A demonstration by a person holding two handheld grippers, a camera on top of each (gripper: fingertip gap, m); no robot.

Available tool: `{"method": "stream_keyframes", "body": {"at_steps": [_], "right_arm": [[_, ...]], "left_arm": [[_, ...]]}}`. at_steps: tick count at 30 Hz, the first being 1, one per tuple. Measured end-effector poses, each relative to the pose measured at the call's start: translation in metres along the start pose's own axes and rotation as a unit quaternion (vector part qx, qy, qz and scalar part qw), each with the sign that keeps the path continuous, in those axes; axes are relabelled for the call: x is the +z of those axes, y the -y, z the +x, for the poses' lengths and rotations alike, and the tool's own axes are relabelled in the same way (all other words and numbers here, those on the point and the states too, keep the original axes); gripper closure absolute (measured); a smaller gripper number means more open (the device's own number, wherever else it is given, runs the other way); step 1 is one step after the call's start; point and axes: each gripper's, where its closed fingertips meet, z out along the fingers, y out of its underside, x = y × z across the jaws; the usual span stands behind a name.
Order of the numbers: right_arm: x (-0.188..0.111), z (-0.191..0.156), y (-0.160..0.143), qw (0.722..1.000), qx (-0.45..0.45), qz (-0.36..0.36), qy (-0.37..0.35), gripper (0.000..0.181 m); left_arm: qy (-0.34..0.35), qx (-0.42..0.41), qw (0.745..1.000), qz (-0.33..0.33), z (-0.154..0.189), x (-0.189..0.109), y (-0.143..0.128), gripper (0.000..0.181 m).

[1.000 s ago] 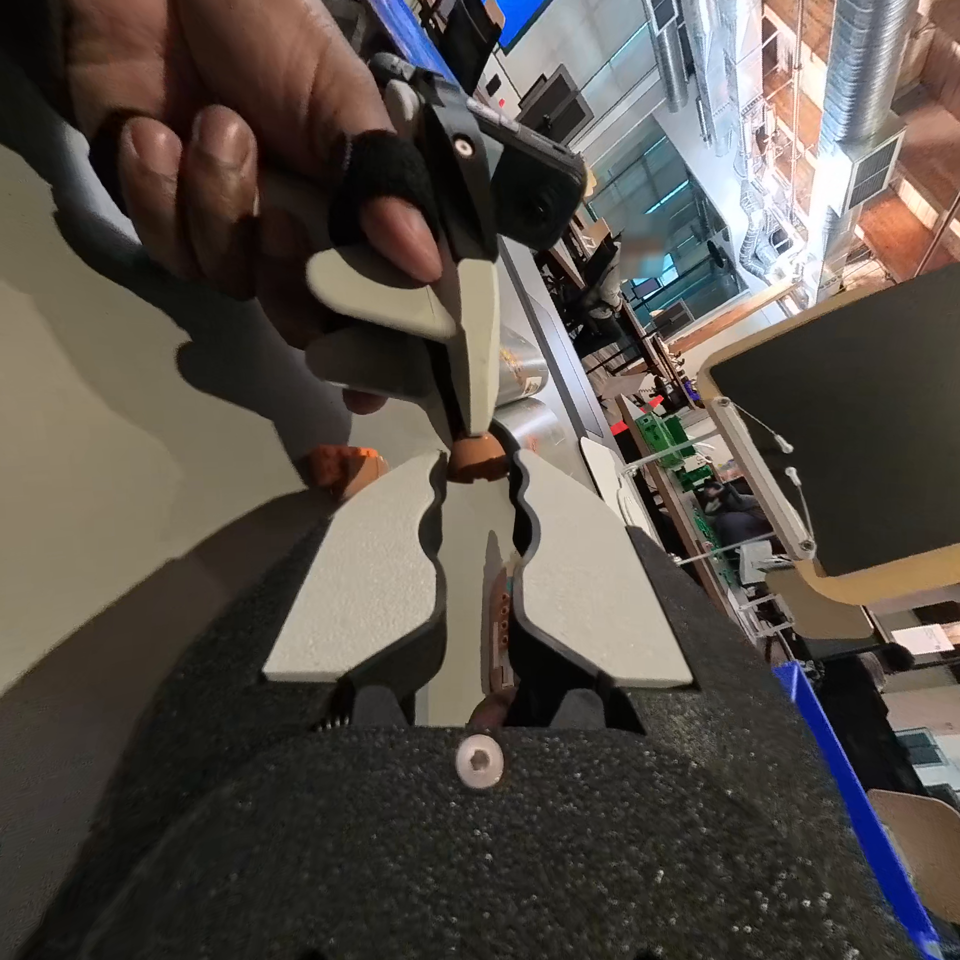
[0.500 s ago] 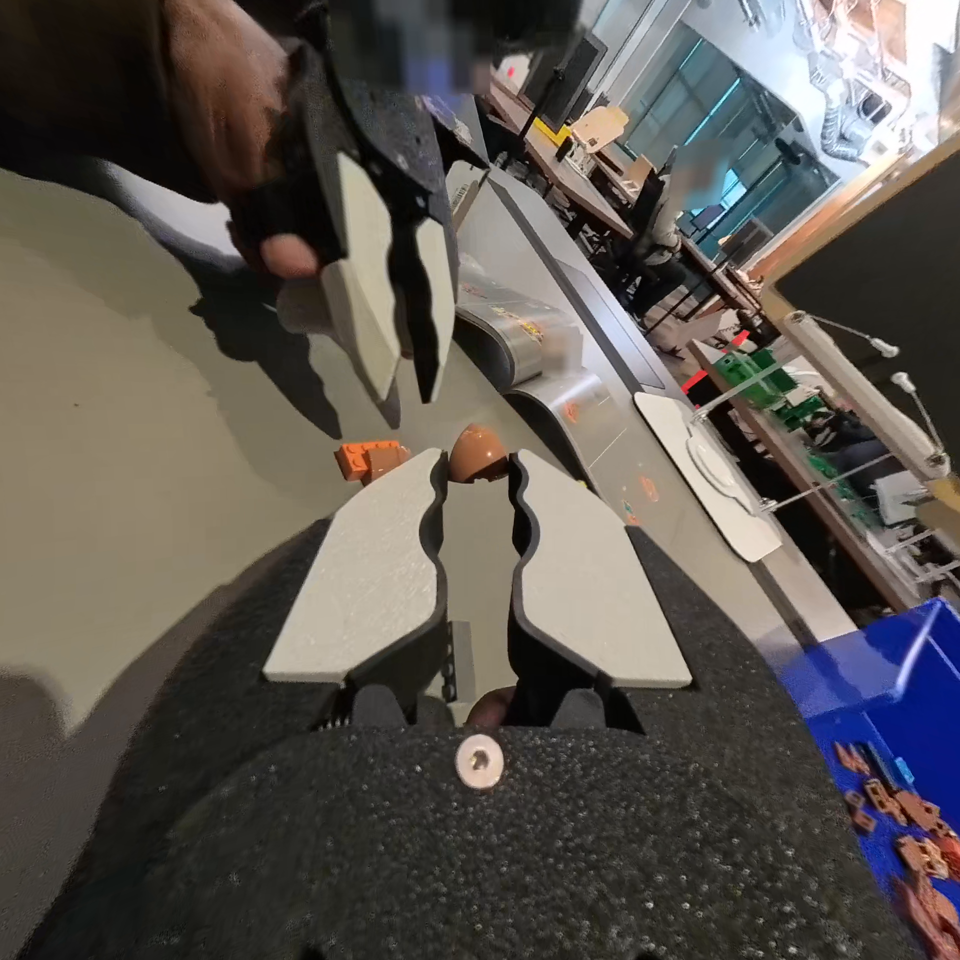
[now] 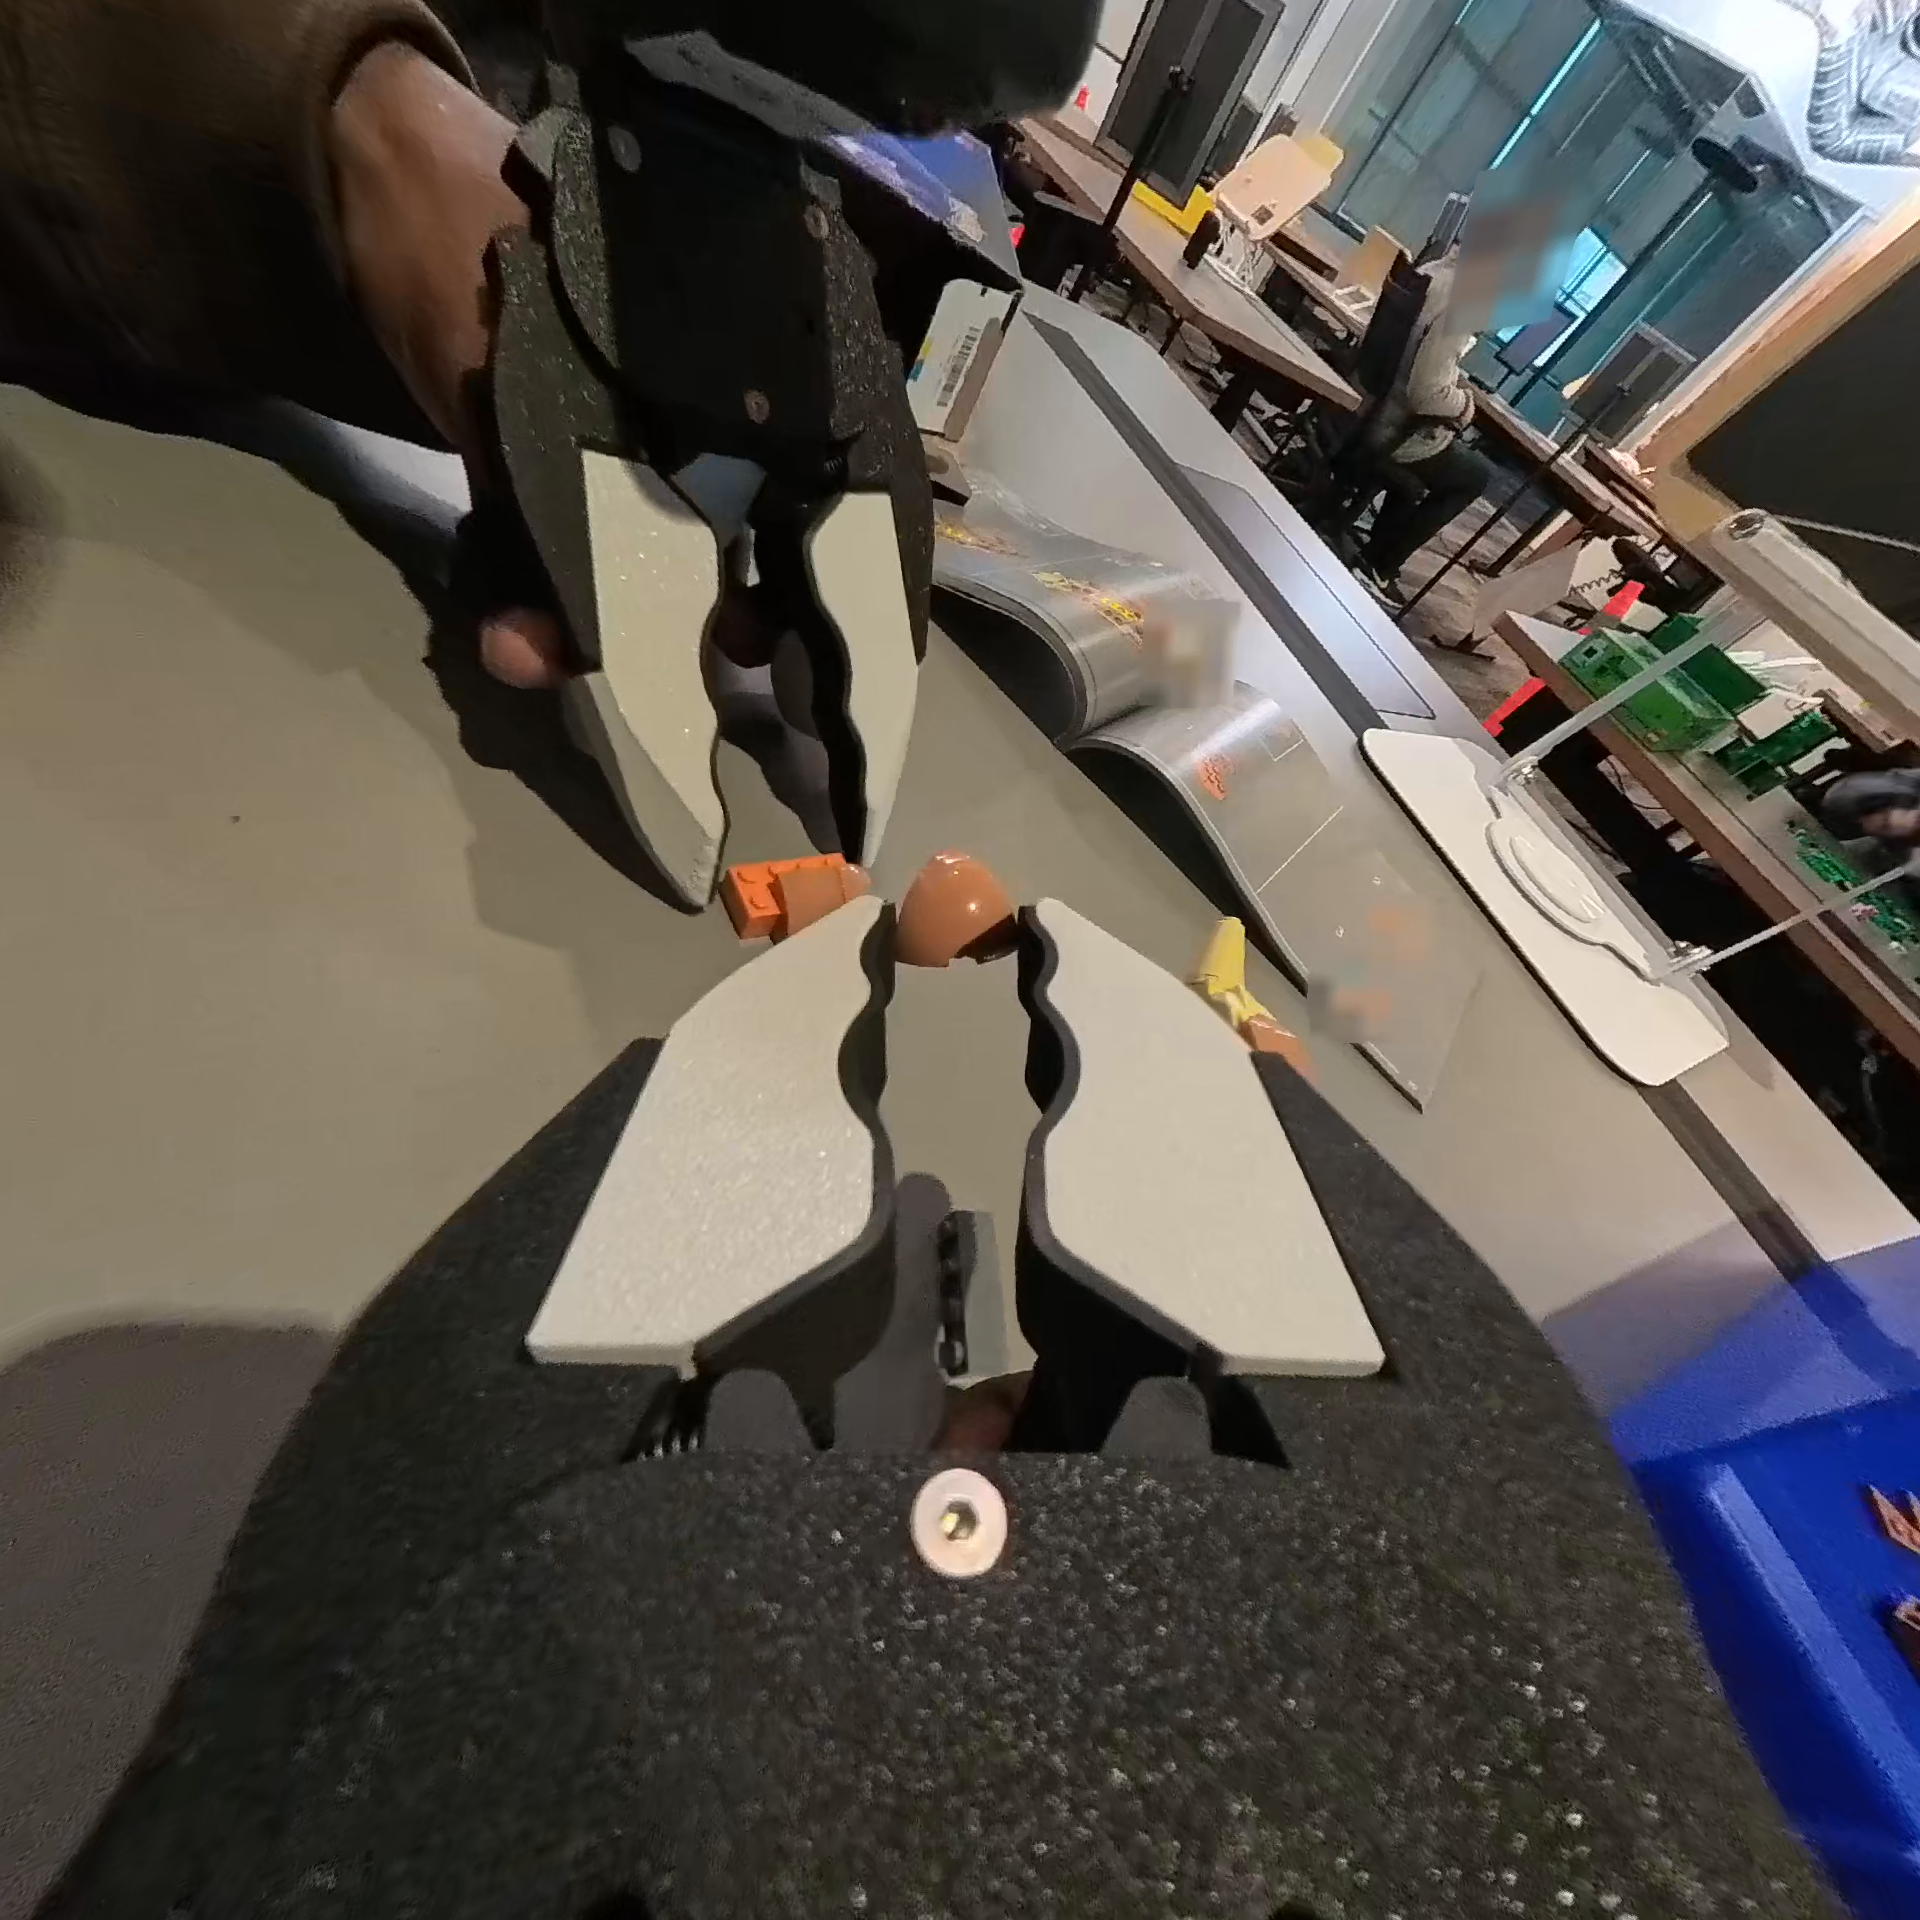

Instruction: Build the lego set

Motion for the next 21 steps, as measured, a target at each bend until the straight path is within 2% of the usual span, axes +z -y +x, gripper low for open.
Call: {"method": "stream_keyframes", "body": {"at_steps": [5, 7, 15, 21], "right_arm": [[0.004, -0.005, -0.003, 1.0, 0.016, -0.008, 0.018, 0.159], [0.004, -0.006, -0.005, 1.0, 0.017, -0.013, 0.022, 0.159], [0.006, -0.014, -0.008, 0.997, 0.05, -0.03, 0.057, 0.159], [0.008, -0.02, -0.007, 0.993, 0.081, -0.038, 0.081, 0.159]], "left_arm": [[-0.001, 0.009, 1.0, 0.002, 0.001, 0.002, 0.003, 0.139], [-0.011, 0.012, 1.0, 0.003, 0.004, 0.003, 0.004, 0.147], [-0.005, -0.001, 1.0, 0.006, 0.004, 0.007, 0.009, 0.148], [-0.023, -0.052, 0.995, 0.085, 0.006, 0.002, 0.035, 0.148]]}}
